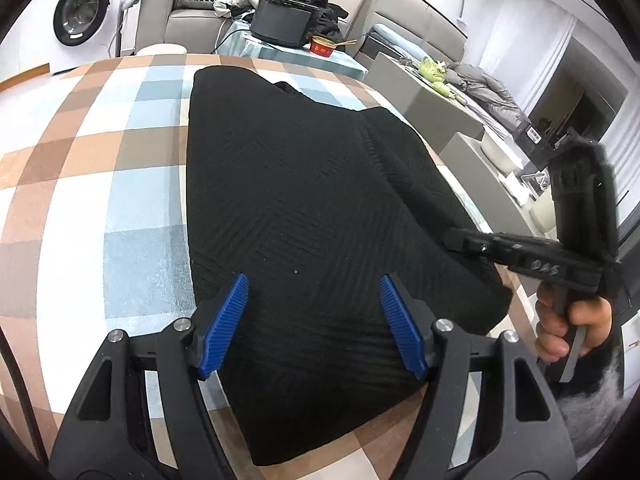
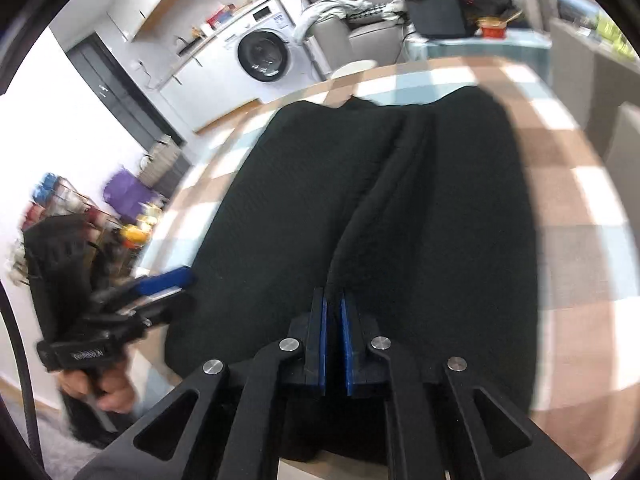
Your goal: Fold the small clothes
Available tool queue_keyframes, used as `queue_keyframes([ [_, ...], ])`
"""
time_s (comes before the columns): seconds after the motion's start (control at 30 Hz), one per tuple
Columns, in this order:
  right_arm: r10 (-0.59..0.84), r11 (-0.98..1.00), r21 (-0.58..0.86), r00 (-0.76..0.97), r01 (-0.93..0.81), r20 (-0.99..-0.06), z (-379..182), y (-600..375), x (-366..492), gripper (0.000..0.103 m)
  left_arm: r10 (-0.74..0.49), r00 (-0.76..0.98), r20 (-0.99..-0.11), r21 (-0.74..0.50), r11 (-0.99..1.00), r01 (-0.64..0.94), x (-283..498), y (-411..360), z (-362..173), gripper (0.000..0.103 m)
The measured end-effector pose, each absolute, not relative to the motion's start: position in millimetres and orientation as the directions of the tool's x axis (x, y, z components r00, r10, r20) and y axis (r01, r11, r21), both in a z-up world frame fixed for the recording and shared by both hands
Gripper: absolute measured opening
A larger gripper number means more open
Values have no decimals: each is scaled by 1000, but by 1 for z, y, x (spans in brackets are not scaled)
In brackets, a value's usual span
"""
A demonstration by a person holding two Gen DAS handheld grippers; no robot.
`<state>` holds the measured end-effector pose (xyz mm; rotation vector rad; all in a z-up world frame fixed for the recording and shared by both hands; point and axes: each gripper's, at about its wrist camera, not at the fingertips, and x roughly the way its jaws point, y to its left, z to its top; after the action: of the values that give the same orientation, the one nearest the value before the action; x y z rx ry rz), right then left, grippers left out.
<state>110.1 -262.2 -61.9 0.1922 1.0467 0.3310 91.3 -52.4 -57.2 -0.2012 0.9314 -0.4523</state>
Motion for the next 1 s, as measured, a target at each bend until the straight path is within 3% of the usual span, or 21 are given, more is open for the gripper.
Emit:
queue_keyframes([
  [0.07, 294, 956, 270, 413, -116, -862, -75, -270, 110, 12, -464, 504, -729, -355, 885, 301, 94, -60, -60, 66],
  [0.2, 341, 939, 315, 478, -136, -810, -54, -275, 96, 24, -471, 489, -734, -330, 877, 349, 100, -104, -64, 66],
  [0.37, 508, 861, 430, 455, -271, -731, -43, -265, 75, 26, -514, 443, -734, -323, 839, 437, 89, -133, -69, 66],
  [0.47, 476, 873, 388, 348, -295, -808, -64, -253, 64, 26, -486, 435, -758, -275, 842, 464, 82, -148, -78, 67],
  [0.5, 439, 889, 354, 324, -290, -838, -72, -251, 61, 25, -478, 445, -757, -250, 842, 479, 79, -151, -79, 69],
  [0.63, 459, 883, 372, 369, -285, -808, -58, -266, 58, 26, -461, 438, -772, -196, 827, 526, 69, -168, -82, 81],
  [0.73, 479, 878, 410, 425, -247, -769, -47, -273, 77, 38, -449, 436, -780, -155, 814, 560, 63, -181, -85, 81],
  [1.0, 516, 845, 522, 444, -120, -733, -68, -263, 176, 40, -498, 461, -734, -271, 838, 474, 67, -144, -66, 81],
])
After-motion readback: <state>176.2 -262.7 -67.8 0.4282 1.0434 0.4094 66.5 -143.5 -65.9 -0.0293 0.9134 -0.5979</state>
